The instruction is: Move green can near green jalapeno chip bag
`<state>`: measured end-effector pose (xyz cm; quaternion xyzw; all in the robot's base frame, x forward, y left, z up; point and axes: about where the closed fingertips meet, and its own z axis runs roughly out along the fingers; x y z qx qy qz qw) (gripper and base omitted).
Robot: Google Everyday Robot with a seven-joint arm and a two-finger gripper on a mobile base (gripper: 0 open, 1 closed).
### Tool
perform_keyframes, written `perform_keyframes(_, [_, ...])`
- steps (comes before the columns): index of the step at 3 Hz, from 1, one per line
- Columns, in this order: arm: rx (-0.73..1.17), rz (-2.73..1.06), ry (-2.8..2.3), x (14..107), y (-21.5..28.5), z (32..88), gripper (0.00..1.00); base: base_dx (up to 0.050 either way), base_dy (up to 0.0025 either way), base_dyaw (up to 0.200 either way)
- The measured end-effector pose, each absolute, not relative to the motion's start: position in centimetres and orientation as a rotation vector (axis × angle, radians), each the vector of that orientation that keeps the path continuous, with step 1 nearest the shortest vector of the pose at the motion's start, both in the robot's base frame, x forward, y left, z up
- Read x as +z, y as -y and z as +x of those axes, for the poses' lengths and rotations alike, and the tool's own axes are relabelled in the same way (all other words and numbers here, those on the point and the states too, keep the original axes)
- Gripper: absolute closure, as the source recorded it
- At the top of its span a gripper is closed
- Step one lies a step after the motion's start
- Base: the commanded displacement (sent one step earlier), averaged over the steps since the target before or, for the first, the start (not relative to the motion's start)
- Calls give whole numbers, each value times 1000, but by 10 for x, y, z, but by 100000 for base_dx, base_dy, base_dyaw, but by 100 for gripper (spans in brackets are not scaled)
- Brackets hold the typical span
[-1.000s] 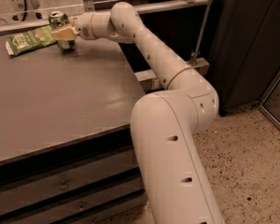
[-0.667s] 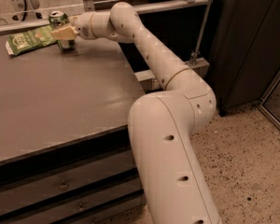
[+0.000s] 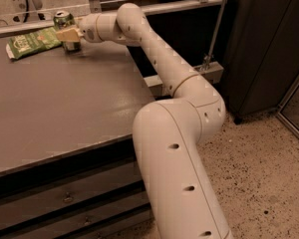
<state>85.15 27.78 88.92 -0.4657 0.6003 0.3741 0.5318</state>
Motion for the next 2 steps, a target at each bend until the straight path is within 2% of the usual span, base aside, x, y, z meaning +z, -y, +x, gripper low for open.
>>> perform_keyframes(1, [895,-1109,-1433,889,-277,852,12,0,0,0])
perform_keyframes(2, [902,-1103,-1431,890,-274,851,0,0,0,0])
